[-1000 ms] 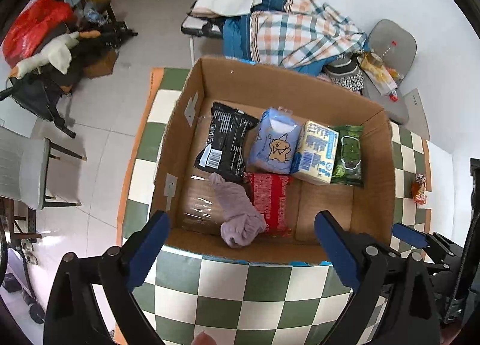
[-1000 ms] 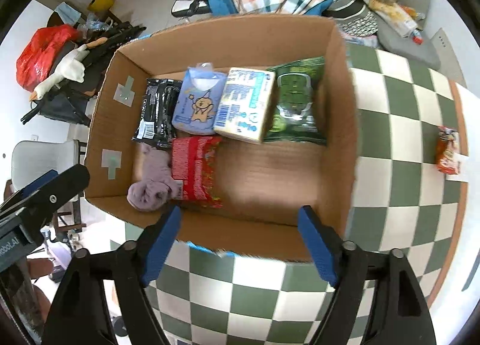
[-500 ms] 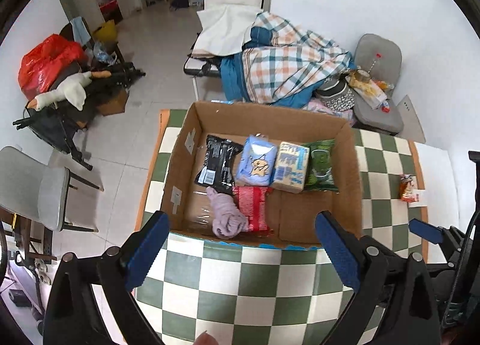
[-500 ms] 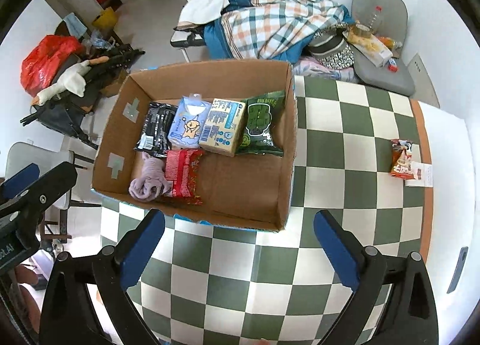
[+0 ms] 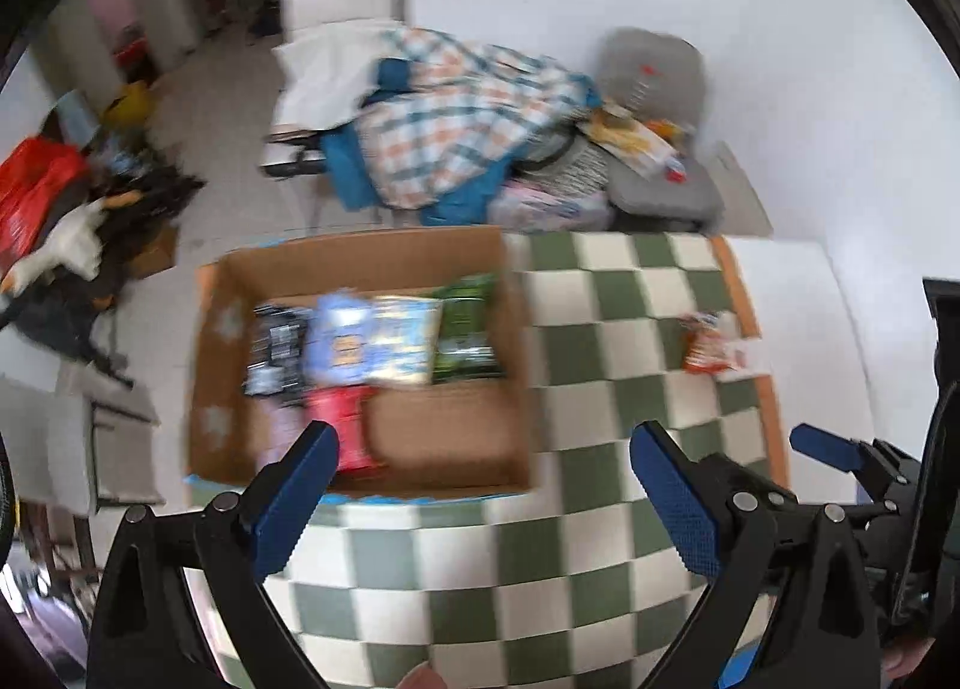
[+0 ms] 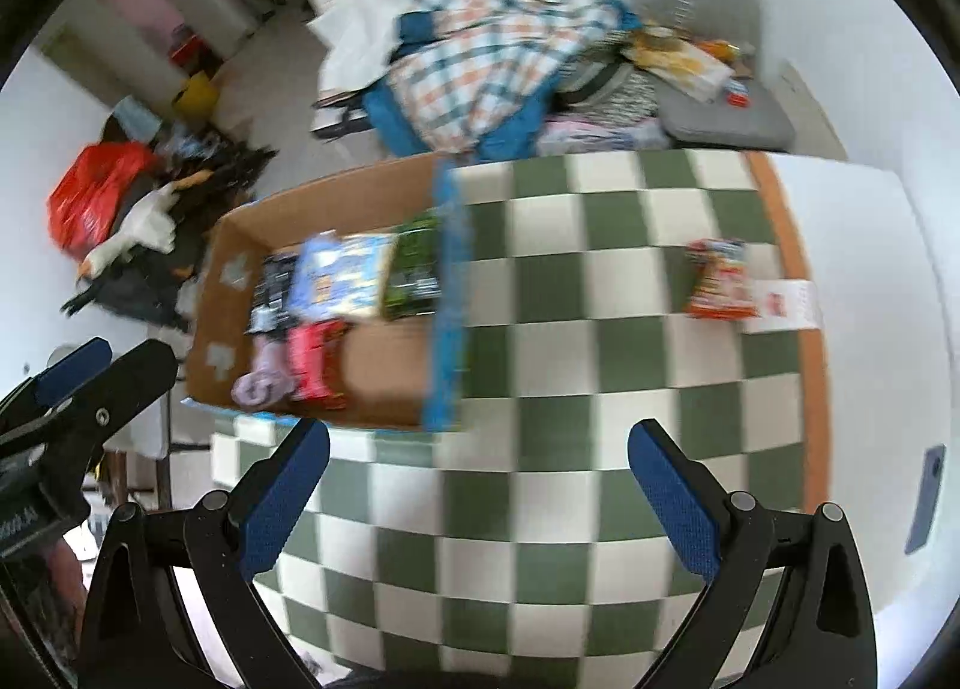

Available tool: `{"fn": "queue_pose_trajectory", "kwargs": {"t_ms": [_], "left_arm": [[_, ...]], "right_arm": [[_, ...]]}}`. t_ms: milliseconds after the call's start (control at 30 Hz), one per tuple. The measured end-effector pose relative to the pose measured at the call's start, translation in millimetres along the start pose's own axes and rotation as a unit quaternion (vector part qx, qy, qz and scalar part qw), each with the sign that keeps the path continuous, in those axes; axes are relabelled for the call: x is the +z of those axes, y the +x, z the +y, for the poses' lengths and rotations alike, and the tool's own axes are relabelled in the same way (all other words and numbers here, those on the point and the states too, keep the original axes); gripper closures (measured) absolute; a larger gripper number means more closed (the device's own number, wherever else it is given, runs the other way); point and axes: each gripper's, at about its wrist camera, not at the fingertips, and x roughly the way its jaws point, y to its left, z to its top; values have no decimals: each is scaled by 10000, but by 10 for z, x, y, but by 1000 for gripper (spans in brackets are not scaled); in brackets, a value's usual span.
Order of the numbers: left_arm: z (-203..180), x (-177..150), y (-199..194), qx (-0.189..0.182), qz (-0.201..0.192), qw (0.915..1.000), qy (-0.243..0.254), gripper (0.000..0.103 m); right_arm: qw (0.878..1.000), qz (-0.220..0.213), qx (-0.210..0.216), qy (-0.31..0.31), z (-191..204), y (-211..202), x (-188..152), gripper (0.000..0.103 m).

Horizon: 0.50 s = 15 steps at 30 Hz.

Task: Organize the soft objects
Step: 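Move both tools toward the panda snack bag and white box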

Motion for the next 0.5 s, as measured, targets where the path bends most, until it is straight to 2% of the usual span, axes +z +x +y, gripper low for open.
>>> {"fn": "queue_pose_trajectory", "kwargs": {"t_ms": [133, 200, 300, 400, 500], "left_arm": [[-612, 281, 424, -187, 353, 9987, 301, 4], [-910, 416, 694, -203, 567, 9971, 467, 4], [-1237, 573, 1107, -78, 840, 9945, 615, 4], [-1409, 672, 1553, 37, 1197, 9910, 603, 4], [-1480, 710, 1913, 125, 1493, 9873, 536, 4]], "right_arm": [[9977, -52, -311, 596, -816, -29, 83, 2], [9935, -39, -362, 1081, -1291, 13, 132, 2], [9792, 154, -201, 2011, -2089, 227, 217, 2], [9531, 463, 63, 2991, -2839, 612, 290, 2], [9199, 949, 161, 3802, -3409, 1138, 345, 2]]}}
